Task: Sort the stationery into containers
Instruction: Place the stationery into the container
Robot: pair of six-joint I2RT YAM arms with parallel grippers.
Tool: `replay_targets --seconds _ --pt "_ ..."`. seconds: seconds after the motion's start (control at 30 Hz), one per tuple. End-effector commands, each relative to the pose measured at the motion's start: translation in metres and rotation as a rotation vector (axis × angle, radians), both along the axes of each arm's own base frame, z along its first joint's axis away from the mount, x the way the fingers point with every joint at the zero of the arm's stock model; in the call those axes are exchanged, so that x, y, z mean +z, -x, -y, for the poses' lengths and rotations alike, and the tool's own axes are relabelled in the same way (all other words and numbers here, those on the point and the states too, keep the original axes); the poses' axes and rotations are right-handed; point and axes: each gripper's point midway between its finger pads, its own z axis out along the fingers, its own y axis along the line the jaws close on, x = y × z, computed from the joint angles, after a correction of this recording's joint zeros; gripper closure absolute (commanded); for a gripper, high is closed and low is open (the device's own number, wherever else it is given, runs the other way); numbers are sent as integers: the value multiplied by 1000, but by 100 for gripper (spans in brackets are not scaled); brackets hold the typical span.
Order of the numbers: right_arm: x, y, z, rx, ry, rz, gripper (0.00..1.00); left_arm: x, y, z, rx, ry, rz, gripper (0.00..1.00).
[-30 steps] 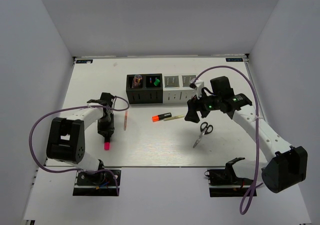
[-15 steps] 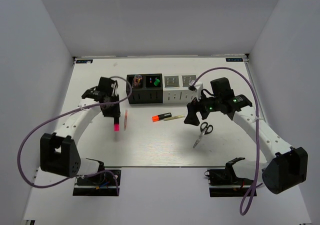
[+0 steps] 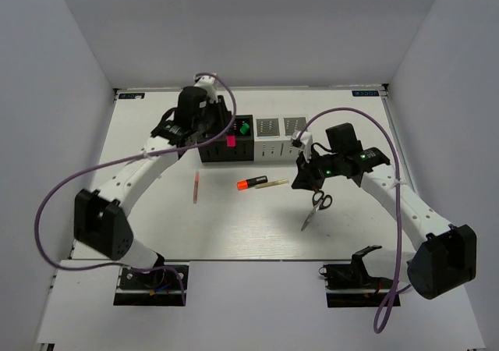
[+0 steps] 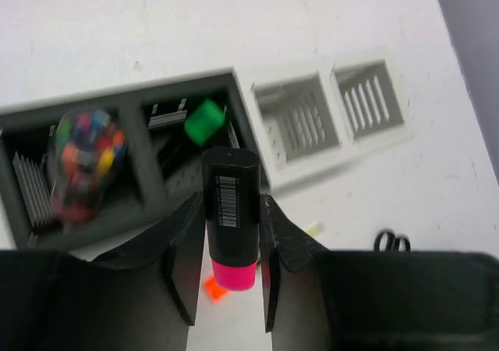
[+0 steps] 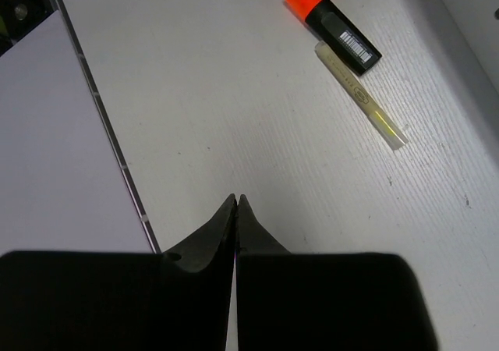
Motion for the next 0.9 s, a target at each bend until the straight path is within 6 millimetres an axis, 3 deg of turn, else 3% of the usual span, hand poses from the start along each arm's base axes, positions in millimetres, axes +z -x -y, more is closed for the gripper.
replay_targets --seconds 0.0,0.03,0.07,0.1,0.13,0.17,0.3,0.7,0.87 --pt "-4 3 0 27 -1 -4 100 57 -40 34 -34 64 215 100" --pt "-5 4 0 32 0 -9 100 47 -48 38 -49 22 216 100" --pt "-5 3 0 30 1 -9 100 59 -57 48 -60 24 245 100" --pt "-6 3 0 33 2 -15 100 56 -61 51 -66 10 247 100" --pt "-7 4 0 34 4 -16 100 45 -64 58 -88 -41 251 100" --pt "-5 3 -1 35 2 -13 100 59 -68 62 -93 -45 288 100" --pt "-9 4 0 39 8 -23 100 27 -89 63 -71 -216 312 100" --pt "-11 5 0 52 13 -33 100 -16 -101 57 -83 -397 322 100" --pt "-12 5 0 55 14 -41 89 -30 -96 53 -93 -436 309 95"
